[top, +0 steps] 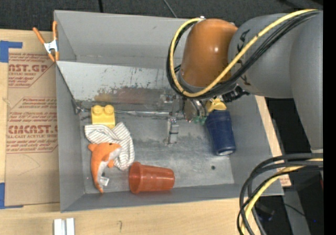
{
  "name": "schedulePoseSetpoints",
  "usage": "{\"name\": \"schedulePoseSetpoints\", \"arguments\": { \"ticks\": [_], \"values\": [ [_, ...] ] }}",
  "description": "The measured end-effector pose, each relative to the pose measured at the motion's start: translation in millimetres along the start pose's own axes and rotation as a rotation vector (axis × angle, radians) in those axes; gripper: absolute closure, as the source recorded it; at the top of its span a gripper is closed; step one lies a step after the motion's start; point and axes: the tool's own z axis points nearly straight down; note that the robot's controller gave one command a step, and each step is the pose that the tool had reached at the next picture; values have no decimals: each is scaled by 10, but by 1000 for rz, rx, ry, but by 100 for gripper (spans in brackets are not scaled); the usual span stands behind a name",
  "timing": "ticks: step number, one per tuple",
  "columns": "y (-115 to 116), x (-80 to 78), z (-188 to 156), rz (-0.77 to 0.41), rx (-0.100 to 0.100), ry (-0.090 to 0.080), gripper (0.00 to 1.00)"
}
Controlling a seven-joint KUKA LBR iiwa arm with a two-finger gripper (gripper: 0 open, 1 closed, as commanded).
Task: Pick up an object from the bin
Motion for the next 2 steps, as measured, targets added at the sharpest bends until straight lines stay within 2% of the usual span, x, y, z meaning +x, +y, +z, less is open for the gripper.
{"name": "schedulePoseSetpoints", "arguments": {
  "ticks": [1, 2],
  "values": [
    [-2, -17, -50, 1, 0, -8, 0],
    [431, 45, 225, -21, 2, -12, 0]
  ]
}}
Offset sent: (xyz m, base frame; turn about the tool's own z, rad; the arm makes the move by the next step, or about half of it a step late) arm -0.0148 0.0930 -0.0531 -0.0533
